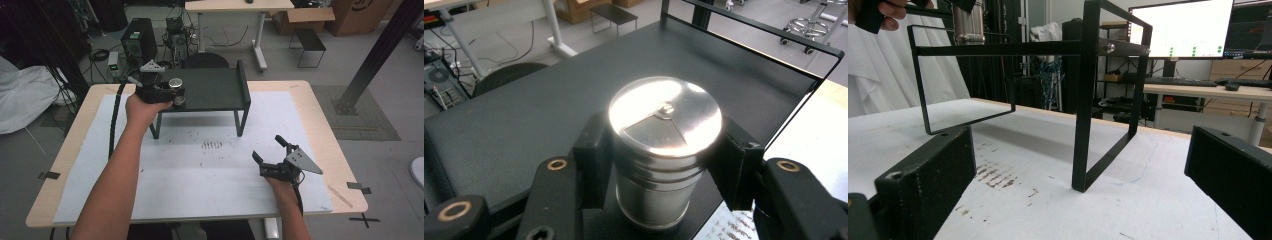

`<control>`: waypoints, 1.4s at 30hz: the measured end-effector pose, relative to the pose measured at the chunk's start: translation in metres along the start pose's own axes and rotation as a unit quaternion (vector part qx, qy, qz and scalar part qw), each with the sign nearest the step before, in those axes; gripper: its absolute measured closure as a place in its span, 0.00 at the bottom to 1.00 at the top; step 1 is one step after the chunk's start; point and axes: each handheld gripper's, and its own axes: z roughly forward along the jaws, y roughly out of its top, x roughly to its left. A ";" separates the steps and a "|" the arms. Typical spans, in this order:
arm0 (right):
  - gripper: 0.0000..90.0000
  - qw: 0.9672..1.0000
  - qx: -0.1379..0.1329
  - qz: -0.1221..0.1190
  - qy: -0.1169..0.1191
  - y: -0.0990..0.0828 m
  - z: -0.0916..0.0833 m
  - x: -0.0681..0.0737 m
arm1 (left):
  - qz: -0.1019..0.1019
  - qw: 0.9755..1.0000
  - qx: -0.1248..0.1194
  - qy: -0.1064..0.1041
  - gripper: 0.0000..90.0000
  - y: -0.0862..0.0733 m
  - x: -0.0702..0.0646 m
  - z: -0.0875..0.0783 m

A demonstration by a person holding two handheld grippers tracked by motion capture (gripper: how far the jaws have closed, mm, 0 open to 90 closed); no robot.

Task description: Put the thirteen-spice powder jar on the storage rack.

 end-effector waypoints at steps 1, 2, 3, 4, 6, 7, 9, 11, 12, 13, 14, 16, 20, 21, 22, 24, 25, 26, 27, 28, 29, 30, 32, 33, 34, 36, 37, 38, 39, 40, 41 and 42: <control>0.00 1.000 0.000 0.000 0.000 0.000 0.000 0.000 | 0.003 1.000 0.000 0.000 0.54 0.000 0.000 0.000; 0.00 1.000 0.000 0.000 0.000 0.000 0.000 0.000 | 0.003 1.000 -0.001 0.000 0.54 0.000 0.000 0.000; 0.00 1.000 0.000 0.000 0.000 0.000 0.000 0.000 | 0.004 1.000 -0.001 0.001 0.54 0.000 0.000 0.000; 0.00 1.000 0.000 0.000 0.000 0.000 0.000 0.000 | 0.007 1.000 0.000 0.001 0.54 0.000 -0.001 -0.001; 0.00 1.000 0.000 -0.001 0.000 0.000 0.000 0.000 | 0.008 1.000 0.000 0.002 0.54 -0.001 -0.001 -0.001; 0.00 1.000 0.000 -0.001 0.000 0.000 0.000 0.000 | 0.008 1.000 0.000 0.003 0.54 -0.001 -0.001 -0.001; 0.00 1.000 0.000 -0.001 0.000 0.000 0.000 0.000 | 0.006 1.000 0.000 0.003 0.52 -0.001 -0.001 0.000; 0.00 1.000 -0.001 -0.001 0.000 0.000 0.000 0.000 | 0.005 1.000 0.000 0.005 0.47 -0.001 -0.001 0.000; 0.00 1.000 -0.001 -0.001 0.000 0.000 0.000 0.000 | 0.005 1.000 0.001 0.004 0.45 -0.001 -0.001 0.000; 0.00 1.000 -0.001 -0.001 0.000 0.000 0.000 0.000 | 0.006 1.000 -0.001 0.005 0.45 -0.001 -0.002 -0.001; 0.00 1.000 -0.001 -0.001 0.000 0.000 0.000 0.000 | 0.005 1.000 -0.003 0.005 0.42 -0.001 -0.002 -0.001; 0.00 1.000 -0.001 -0.001 0.000 0.000 0.000 0.000 | 0.003 1.000 -0.006 0.003 0.40 0.000 -0.002 -0.003; 0.00 1.000 -0.001 -0.001 0.000 0.000 0.000 0.000 | 0.005 1.000 -0.017 0.004 0.36 0.002 -0.004 -0.008; 0.00 1.000 -0.001 -0.002 0.000 0.000 0.000 0.000 | 0.006 1.000 -0.021 0.007 0.34 0.002 -0.004 -0.010; 0.00 1.000 -0.001 -0.002 0.000 0.000 0.000 0.000 | 0.007 1.000 -0.024 0.007 0.32 0.002 -0.004 -0.011; 0.00 1.000 -0.001 -0.003 0.000 0.000 0.000 0.001 | 0.007 1.000 -0.029 0.010 0.31 0.003 -0.005 -0.015; 0.00 1.000 -0.001 -0.003 0.000 0.000 0.000 0.001 | 0.008 0.999 -0.032 0.010 0.30 0.004 -0.005 -0.017; 0.00 1.000 -0.001 -0.003 0.000 0.000 0.000 0.001 | 0.009 0.999 -0.036 0.012 0.29 0.004 -0.005 -0.019; 0.00 1.000 -0.001 -0.003 0.000 0.000 0.000 0.001 | 0.009 0.999 -0.038 0.014 0.28 0.004 -0.005 -0.021; 0.00 1.000 -0.001 -0.003 0.000 0.000 0.000 0.001 | 0.009 0.999 -0.042 0.014 0.28 0.005 -0.006 -0.023; 0.00 1.000 -0.001 -0.004 0.000 0.000 0.000 0.001 | 0.008 0.999 -0.047 0.013 0.27 0.005 -0.006 -0.026; 0.00 1.000 -0.001 -0.004 0.000 0.000 0.000 0.001 | 0.010 0.999 -0.051 0.015 0.26 0.005 -0.006 -0.028; 0.00 1.000 -0.001 -0.004 0.000 0.000 0.000 0.001 | 0.005 0.998 -0.063 0.012 0.24 0.005 -0.006 -0.034; 0.00 1.000 -0.001 -0.003 0.000 0.000 0.000 0.001 | 0.003 0.998 -0.068 0.011 0.23 0.005 -0.006 -0.036; 0.00 1.000 -0.001 -0.004 0.000 0.000 0.000 0.001 | 0.000 0.997 -0.074 0.009 0.23 0.004 -0.006 -0.038; 0.00 1.000 -0.001 -0.004 0.000 0.000 0.000 0.001 | -0.004 0.996 -0.083 0.009 0.22 0.003 -0.006 -0.042; 0.00 1.000 -0.001 -0.004 0.000 0.000 0.000 0.001 | -0.005 0.996 -0.088 0.010 0.20 0.002 -0.005 -0.044; 0.00 1.000 -0.001 -0.004 0.001 0.000 0.000 0.001 | -0.006 0.996 -0.092 0.010 0.19 0.001 -0.005 -0.046; 0.00 1.000 -0.001 -0.004 0.000 0.000 0.000 0.001 | -0.004 0.995 -0.096 0.011 0.19 -0.001 -0.005 -0.049; 0.00 1.000 -0.001 -0.004 0.001 0.000 0.000 0.001 | -0.006 0.995 -0.099 0.011 0.18 -0.003 -0.005 -0.051; 0.00 1.000 -0.001 -0.004 0.001 0.000 0.000 0.001 | -0.007 0.995 -0.103 0.011 0.17 -0.004 -0.005 -0.052; 0.00 1.000 -0.001 -0.004 0.001 0.000 0.000 0.001 | -0.007 0.994 -0.106 0.011 0.16 -0.005 -0.004 -0.054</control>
